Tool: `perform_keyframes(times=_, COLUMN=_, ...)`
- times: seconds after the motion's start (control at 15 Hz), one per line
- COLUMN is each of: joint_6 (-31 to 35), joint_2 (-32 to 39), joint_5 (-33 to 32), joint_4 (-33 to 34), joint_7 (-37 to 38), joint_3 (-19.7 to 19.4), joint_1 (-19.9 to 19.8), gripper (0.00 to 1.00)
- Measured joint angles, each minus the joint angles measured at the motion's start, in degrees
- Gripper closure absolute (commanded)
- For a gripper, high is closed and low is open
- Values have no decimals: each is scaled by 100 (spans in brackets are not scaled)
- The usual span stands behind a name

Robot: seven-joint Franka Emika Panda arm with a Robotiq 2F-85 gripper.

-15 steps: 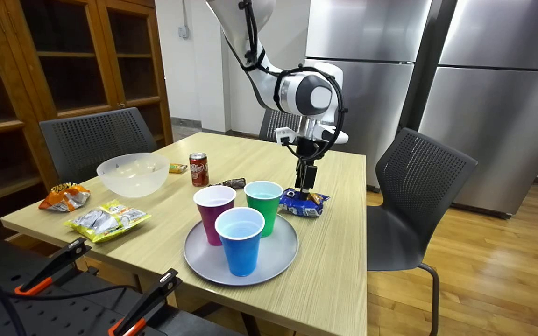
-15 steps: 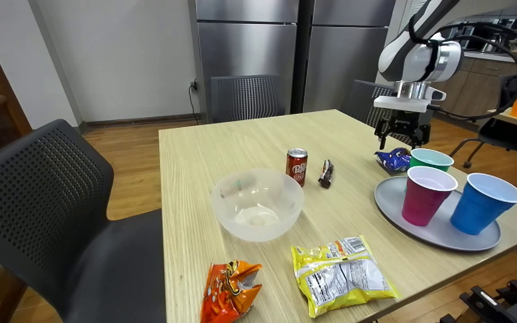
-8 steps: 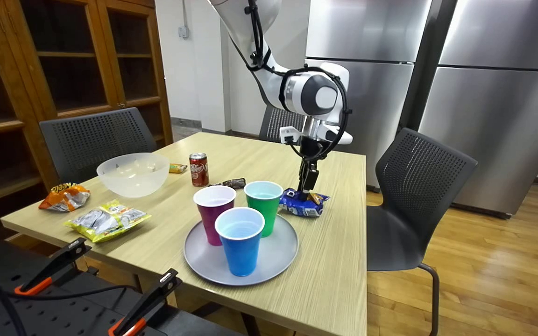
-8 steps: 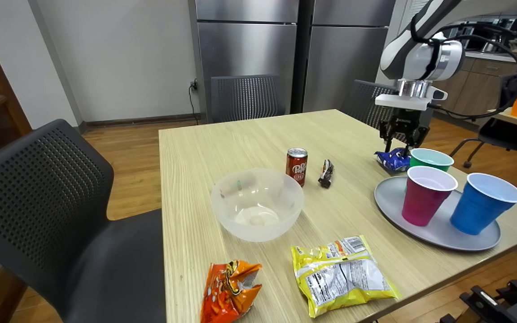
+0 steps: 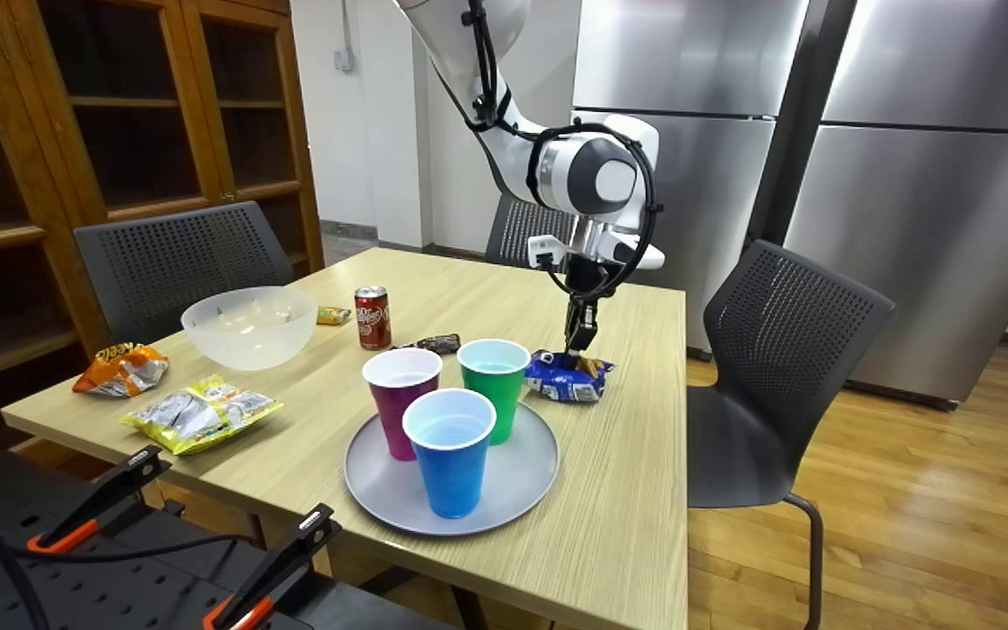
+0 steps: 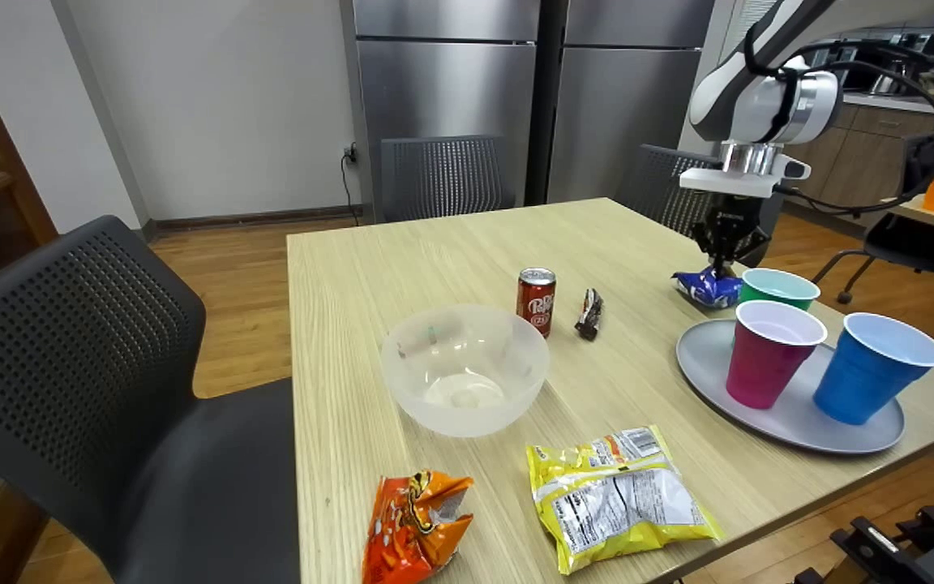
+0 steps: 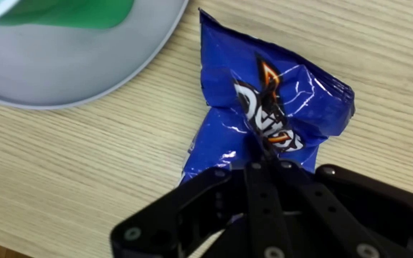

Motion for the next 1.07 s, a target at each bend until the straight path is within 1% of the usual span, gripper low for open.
perform_keyframes(times=0.47, joint_6=10, joint_2=-186, joint_5=0, joint_4=4, joint_7=1, joint_3=5, joint_1=2, gripper=100)
perform_keyframes(times=0.8, joint_6=42, joint_2=-637, joint_5=0, joint_4=-67, joint_7=1, joint_3=63, joint_1=73, gripper=100)
perform_keyframes(times=1.07, joint_6=183, joint_2=-1096, joint_5=0, joint_4=-306, joint_7=1, joint_3=92, joint_1=263, gripper=100)
